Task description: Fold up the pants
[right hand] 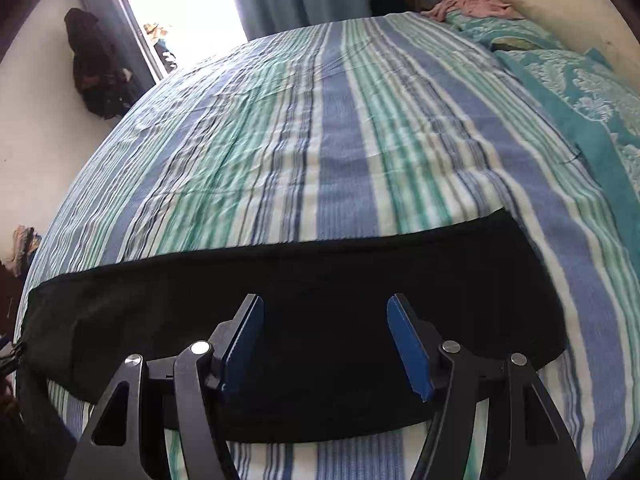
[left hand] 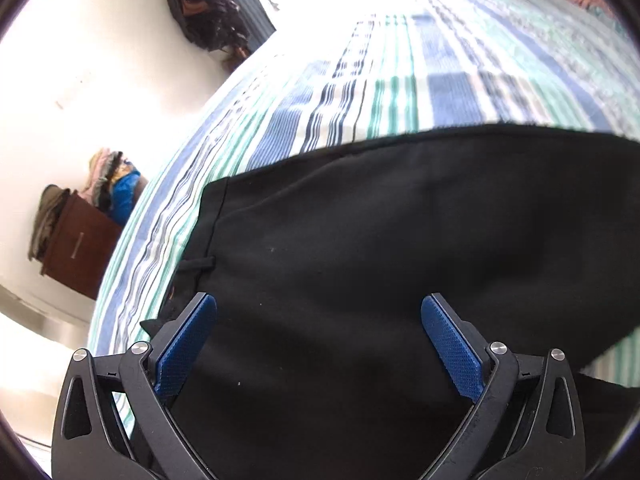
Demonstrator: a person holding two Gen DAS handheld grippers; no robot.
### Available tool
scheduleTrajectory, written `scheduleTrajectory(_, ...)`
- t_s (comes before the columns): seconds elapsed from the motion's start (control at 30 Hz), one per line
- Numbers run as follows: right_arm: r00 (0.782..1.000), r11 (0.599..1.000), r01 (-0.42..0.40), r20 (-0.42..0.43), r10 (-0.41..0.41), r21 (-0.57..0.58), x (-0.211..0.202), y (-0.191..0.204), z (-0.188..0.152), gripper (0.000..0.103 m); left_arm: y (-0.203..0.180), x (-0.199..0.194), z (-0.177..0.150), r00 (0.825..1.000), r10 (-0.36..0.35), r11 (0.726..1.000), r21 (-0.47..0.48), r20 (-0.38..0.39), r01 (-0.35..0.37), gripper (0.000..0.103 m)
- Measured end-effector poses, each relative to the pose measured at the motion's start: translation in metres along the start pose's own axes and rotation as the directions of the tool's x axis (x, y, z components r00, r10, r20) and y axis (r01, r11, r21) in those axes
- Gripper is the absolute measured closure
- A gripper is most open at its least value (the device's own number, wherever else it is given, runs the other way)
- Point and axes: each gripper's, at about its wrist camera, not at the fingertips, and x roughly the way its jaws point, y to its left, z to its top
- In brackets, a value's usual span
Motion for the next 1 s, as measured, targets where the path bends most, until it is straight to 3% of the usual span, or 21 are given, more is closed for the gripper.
scheduleTrajectory(0.07, 0.998, 0.998, 0.003, -0.058, -0.007, -0.064, 0.017, 0.025, -0.018, 0.038, 0.006, 0.010, -0.003, 0.999, -0.045, 0.998, -0.038, 0.013, 0.046, 0.000)
scheduleTrajectory(0.13, 0.988, 0.990, 0.095, -0.112, -0.107, -0.109, 0.034, 0.033, -0.032, 0.038, 0.014, 0.008, -0.002, 0.998, -0.066, 0.996, -0.058, -0.024, 0.065, 0.000)
scheduleTrajectory(0.17, 0.992, 0.990, 0.097, -0.075, -0.105, -0.099, 0.029, 0.032, -0.035, 0.039, 0.019, 0.003, -0.003, 0.997, -0.065, 0.996, -0.059, -0.034, 0.063, 0.001)
scheduleTrajectory(0.23, 0.981, 0.983, 0.182, -0.068, -0.183, -0.022, 0.013, 0.016, -0.036, 0.039, 0.030, -0.017, -0.010, 0.996, -0.092, 0.995, -0.051, -0.001, 0.091, 0.001)
scheduleTrajectory(0.27, 0.983, 0.984, 0.178, -0.058, -0.176, 0.029, -0.002, 0.003, -0.038, 0.039, 0.034, -0.029, -0.018, 0.994, -0.110, 0.993, -0.040, 0.020, 0.110, 0.001)
scheduleTrajectory(0.37, 0.998, 0.992, 0.059, -0.008, -0.058, 0.112, -0.058, -0.023, -0.059, 0.038, 0.040, -0.056, -0.046, 0.985, -0.170, 0.985, -0.010, 0.034, 0.170, 0.001)
scheduleTrajectory(0.53, 0.997, 0.986, 0.043, -0.063, -0.033, 0.160, -0.133, -0.053, -0.147, 0.034, 0.030, -0.073, -0.107, 0.971, -0.238, 0.971, 0.018, -0.012, 0.238, 0.001)
scheduleTrajectory(0.6, 0.989, 0.976, 0.107, -0.118, -0.086, 0.188, -0.147, -0.073, -0.186, 0.034, 0.022, -0.065, -0.126, 0.973, -0.225, 0.974, 0.026, -0.058, 0.227, 0.000)
scheduleTrajectory(0.67, 0.970, 0.944, 0.220, -0.162, -0.184, 0.247, -0.157, -0.102, -0.220, 0.034, 0.027, -0.064, -0.137, 0.968, -0.250, 0.968, -0.023, -0.019, 0.249, 0.000)
scheduleTrajectory(0.7, 0.962, 0.925, 0.259, -0.164, -0.220, 0.278, -0.164, -0.117, -0.233, 0.042, 0.029, -0.063, -0.137, 0.967, -0.254, 0.967, -0.039, -0.030, 0.253, 0.000)
scheduleTrajectory(0.73, 0.972, 0.921, 0.228, -0.121, -0.200, 0.315, -0.176, -0.128, -0.243, 0.057, 0.033, -0.064, -0.137, 0.966, -0.254, 0.966, -0.052, -0.047, 0.252, 0.000)
scheduleTrajectory(0.77, 0.971, 0.905, 0.237, -0.107, -0.212, 0.353, -0.186, -0.135, -0.247, 0.052, 0.037, -0.067, -0.137, 0.966, -0.251, 0.967, -0.064, -0.061, 0.247, 0.001)
scheduleTrajectory(0.8, 0.953, 0.875, 0.303, -0.127, -0.275, 0.377, -0.197, -0.138, -0.250, 0.046, 0.041, -0.071, -0.138, 0.966, -0.252, 0.966, -0.073, -0.061, 0.247, 0.001)
scheduleTrajectory(0.83, 0.948, 0.864, 0.319, -0.124, -0.294, 0.390, -0.207, -0.135, -0.253, 0.042, 0.046, -0.075, -0.140, 0.965, -0.259, 0.964, -0.080, -0.051, 0.255, 0.001)
scheduleTrajectory(0.9, 0.970, 0.889, 0.240, -0.063, -0.234, 0.389, -0.224, -0.120, -0.255, 0.039, 0.054, -0.080, -0.149, 0.963, -0.266, 0.961, -0.083, -0.039, 0.262, 0.001)
scheduleTrajectory(1.0, 0.984, 0.925, 0.176, -0.035, -0.175, 0.337, -0.234, -0.081, -0.259, 0.035, 0.056, -0.075, -0.166, 0.965, -0.254, 0.965, -0.078, -0.059, 0.249, 0.001)
